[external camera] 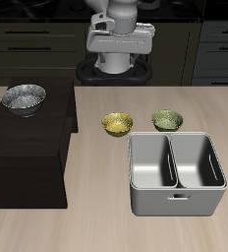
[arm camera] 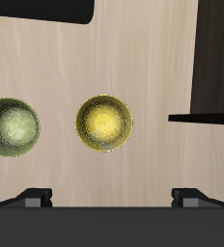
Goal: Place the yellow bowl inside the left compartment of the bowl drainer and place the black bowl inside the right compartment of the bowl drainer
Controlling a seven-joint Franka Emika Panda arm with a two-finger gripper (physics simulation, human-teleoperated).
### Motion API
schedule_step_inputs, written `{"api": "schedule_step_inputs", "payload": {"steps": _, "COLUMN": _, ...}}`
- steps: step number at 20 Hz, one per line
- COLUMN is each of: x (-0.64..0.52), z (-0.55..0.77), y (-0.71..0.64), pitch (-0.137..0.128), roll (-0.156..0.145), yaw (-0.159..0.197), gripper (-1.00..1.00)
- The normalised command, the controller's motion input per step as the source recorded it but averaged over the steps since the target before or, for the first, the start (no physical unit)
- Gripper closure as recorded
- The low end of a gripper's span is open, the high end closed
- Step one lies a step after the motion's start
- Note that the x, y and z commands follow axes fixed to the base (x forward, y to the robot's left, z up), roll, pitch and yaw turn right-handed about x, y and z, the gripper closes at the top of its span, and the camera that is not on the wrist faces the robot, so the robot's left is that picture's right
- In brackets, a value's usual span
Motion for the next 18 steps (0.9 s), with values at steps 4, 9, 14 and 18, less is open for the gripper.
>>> {"api": "schedule_step_inputs", "payload": {"steps": 4, "x": 0.18, "z": -0.31, "y": 0.10, "pitch": 0.033, "roll": 0.009, "yaw": 0.002, "gripper": -1.00}}
{"api": "schedule_step_inputs", "payload": {"steps": 9, "x": 0.19, "z": -0.22, "y": 0.08, "pitch": 0.033, "roll": 0.007, "yaw": -0.003, "gripper": -1.00}}
{"api": "schedule_step_inputs", "payload": {"steps": 14, "x": 0.21, "z": -0.28, "y": 0.16, "pitch": 0.017, "roll": 0.005, "yaw": 0.018, "gripper": -1.00}}
{"api": "schedule_step_inputs", "payload": {"steps": 18, "x": 0.17, "z": -0.27, "y": 0.10, "pitch": 0.026, "roll": 0.009, "yaw": 0.008, "gripper": -1.00}}
